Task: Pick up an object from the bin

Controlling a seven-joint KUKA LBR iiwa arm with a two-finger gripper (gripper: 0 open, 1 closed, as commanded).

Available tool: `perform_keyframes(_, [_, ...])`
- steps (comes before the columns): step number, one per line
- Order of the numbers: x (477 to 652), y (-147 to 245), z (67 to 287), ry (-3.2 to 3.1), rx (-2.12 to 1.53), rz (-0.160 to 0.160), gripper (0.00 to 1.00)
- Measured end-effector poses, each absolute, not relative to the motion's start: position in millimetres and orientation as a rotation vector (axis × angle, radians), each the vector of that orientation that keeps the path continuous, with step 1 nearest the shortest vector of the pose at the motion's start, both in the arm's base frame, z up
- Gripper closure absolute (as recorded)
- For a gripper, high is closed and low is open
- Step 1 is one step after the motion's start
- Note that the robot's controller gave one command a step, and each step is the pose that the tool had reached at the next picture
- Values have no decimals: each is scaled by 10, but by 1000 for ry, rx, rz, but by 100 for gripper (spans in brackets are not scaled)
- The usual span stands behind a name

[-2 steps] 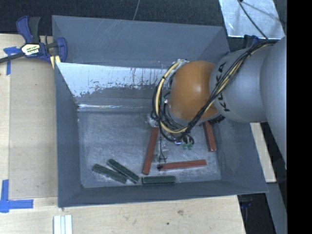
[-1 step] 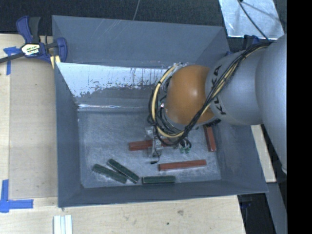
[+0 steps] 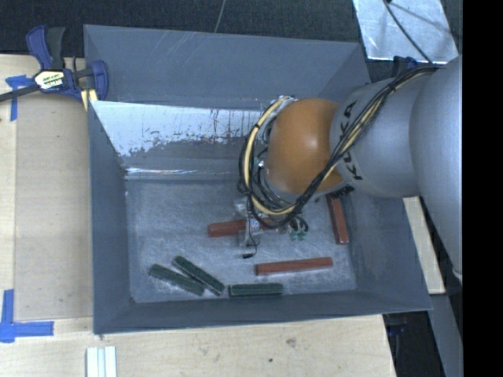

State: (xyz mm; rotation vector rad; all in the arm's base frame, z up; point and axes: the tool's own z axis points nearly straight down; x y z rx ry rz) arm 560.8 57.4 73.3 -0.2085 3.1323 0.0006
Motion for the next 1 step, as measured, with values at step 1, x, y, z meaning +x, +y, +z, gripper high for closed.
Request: perform_keyframes(1, [5495, 547, 2351, 3117, -328, 0, 100])
